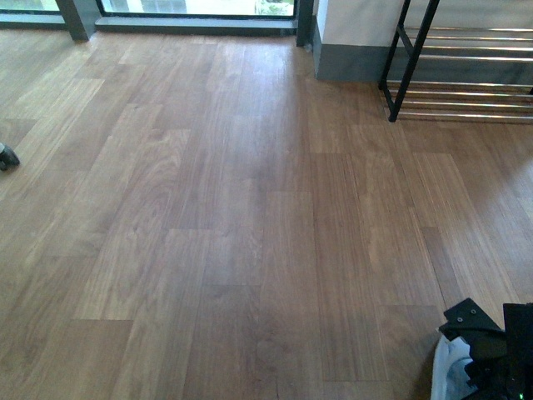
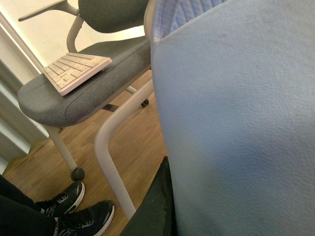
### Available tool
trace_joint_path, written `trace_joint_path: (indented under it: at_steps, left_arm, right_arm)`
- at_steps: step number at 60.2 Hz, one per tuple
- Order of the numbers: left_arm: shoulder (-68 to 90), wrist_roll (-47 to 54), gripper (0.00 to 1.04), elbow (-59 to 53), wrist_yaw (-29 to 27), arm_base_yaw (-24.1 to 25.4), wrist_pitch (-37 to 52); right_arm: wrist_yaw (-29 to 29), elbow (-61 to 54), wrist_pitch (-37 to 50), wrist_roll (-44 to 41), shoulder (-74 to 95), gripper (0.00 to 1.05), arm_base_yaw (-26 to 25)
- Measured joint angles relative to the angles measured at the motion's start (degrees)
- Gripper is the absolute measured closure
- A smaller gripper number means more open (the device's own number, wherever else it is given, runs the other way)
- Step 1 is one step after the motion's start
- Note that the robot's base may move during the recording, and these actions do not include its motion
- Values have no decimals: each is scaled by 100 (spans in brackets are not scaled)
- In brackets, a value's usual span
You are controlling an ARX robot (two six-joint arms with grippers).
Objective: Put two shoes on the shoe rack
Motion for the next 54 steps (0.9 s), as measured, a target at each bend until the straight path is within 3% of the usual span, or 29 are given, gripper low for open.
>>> trace_joint_path:
  at_steps: [15,25,45,54]
  left_arm:
    - [0,0,103,0,2,0,0]
    - [0,2,103,0,0,0,0]
    - [0,2,103,0,0,0,0]
    - [0,0,103,0,0,0,0]
  right_arm:
    - [-433,-844,391,-31,-1845,102,837]
    - [-737,-1576,170,105,-3663,102,1209]
    - [-874,-3075,-846,809,-7711,102,1596]
    - [-868,-3161,-894,988,-8244,102,1646]
